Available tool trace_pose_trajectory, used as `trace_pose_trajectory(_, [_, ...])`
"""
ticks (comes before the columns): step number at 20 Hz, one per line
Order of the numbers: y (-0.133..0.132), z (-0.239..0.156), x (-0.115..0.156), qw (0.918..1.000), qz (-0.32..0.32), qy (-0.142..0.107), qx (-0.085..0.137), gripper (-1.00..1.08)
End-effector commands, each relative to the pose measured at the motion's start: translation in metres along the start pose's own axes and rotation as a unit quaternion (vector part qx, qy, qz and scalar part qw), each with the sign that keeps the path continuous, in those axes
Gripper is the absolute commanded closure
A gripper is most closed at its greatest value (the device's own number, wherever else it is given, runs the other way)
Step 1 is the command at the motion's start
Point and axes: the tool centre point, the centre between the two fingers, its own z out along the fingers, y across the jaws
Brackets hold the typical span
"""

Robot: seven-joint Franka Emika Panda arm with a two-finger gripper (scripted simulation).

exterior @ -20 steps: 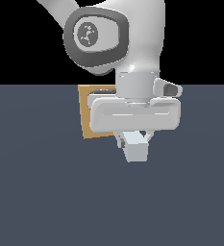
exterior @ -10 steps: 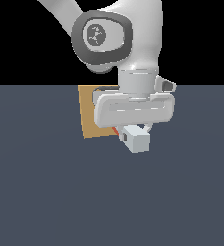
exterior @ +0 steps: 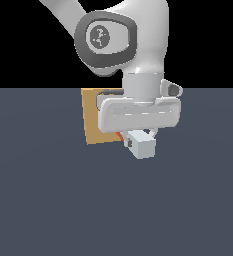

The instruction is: Insert the peg into the horizontal hole in a box.

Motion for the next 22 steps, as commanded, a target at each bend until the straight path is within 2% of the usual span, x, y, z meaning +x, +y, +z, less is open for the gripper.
trace_pose_trajectory(1, [0.003,-0.005,-0.001,1.0000,-0.001,-0.002,-0.004,1.08])
trace_pose_trajectory(7, [0.001,-0.003,0.001,1.0000,0.000,-0.001,-0.002,1.08])
trace_pose_trajectory(10, [0.001,-0.003,0.010,1.0000,-0.001,-0.001,-0.002,1.08])
trace_pose_trajectory(22, [0.001,-0.005,0.093,1.0000,-0.001,-0.001,-0.004,1.08])
